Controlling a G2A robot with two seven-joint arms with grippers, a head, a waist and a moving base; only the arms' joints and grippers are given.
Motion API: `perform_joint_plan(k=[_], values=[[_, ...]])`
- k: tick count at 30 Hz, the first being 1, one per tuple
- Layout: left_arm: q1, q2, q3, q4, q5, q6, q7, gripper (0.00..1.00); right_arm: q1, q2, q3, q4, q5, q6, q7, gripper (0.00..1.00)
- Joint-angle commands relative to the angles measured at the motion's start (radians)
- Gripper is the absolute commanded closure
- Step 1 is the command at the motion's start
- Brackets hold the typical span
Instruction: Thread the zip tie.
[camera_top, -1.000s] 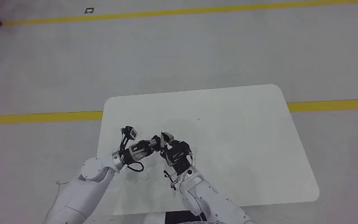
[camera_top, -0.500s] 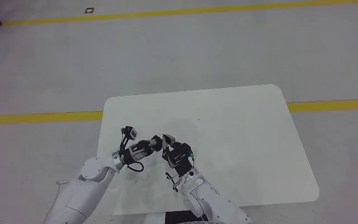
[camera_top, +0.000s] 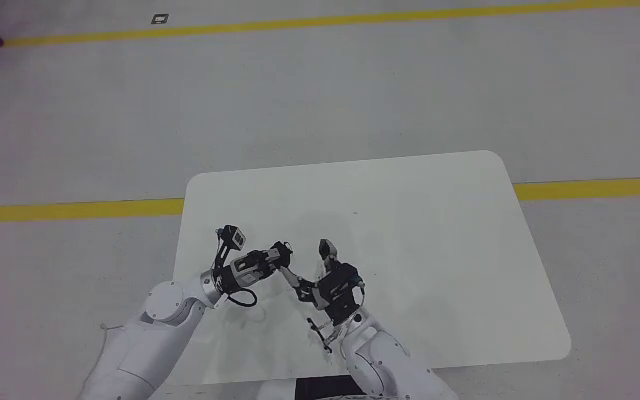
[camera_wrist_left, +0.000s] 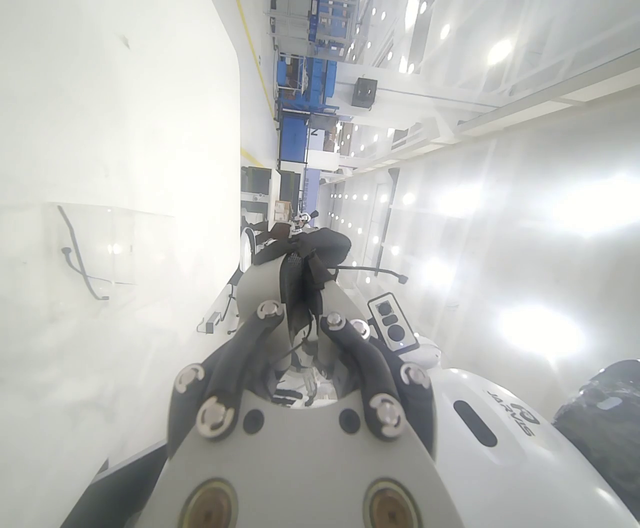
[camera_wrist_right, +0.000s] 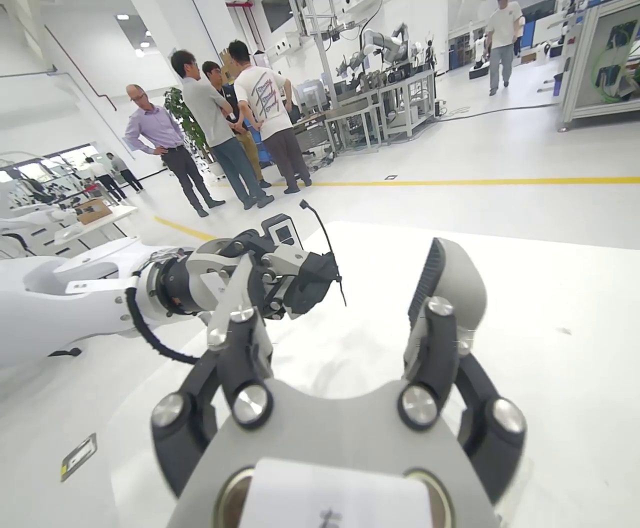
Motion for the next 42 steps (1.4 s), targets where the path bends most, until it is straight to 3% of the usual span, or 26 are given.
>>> perform_joint_plan(k=[1,4,6,9,11,15,20,28,31,34,38,40,42], values=[[0.0,0.0,0.0,0.0,0.0,0.0,0.0,1.0,0.0,0.0,0.0,0.0,0.0,0.0,0.0,0.0],[0.0,0.0,0.0,0.0,0.0,0.0,0.0,1.0,-0.001,0.0,0.0,-0.003,0.009,-0.004,0.0,0.0],[0.0,0.0,0.0,0.0,0.0,0.0,0.0,1.0,-0.009,0.002,0.015,-0.028,0.084,-0.05,-0.004,0.0],[0.0,0.0,0.0,0.0,0.0,0.0,0.0,1.0,-0.038,0.014,0.059,-0.072,0.199,-0.166,0.025,0.0],[0.0,0.0,0.0,0.0,0.0,0.0,0.0,1.0,-0.06,0.027,0.1,-0.104,0.288,-0.255,0.089,0.0],[0.0,0.0,0.0,0.0,0.0,0.0,0.0,1.0,-0.087,0.048,0.173,-0.153,0.459,-0.368,0.269,0.0],[0.0,0.0,0.0,0.0,0.0,0.0,0.0,1.0,-0.076,0.064,0.209,-0.175,0.699,-0.382,0.554,0.0],[0.0,0.0,0.0,0.0,0.0,0.0,0.0,1.0,-0.076,0.064,0.209,-0.175,0.699,-0.382,0.554,0.0],[0.0,0.0,0.0,0.0,0.0,0.0,0.0,1.0,-0.063,0.062,0.2,-0.134,0.836,-0.374,0.602,0.0],[0.0,0.0,0.0,0.0,0.0,0.0,0.0,1.0,-0.036,0.061,0.193,-0.104,1.093,-0.384,0.675,0.0],[0.0,0.0,0.0,0.0,0.0,0.0,0.0,1.0,-0.012,0.064,0.203,-0.045,1.327,-0.384,0.754,0.0],[0.0,0.0,0.0,0.0,0.0,0.0,0.0,1.0,0.0,0.066,0.205,-0.015,1.409,-0.384,0.804,0.0],[0.0,0.0,0.0,0.0,0.0,0.0,0.0,1.0,0.002,0.066,0.206,-0.013,1.419,-0.384,0.808,0.0]])
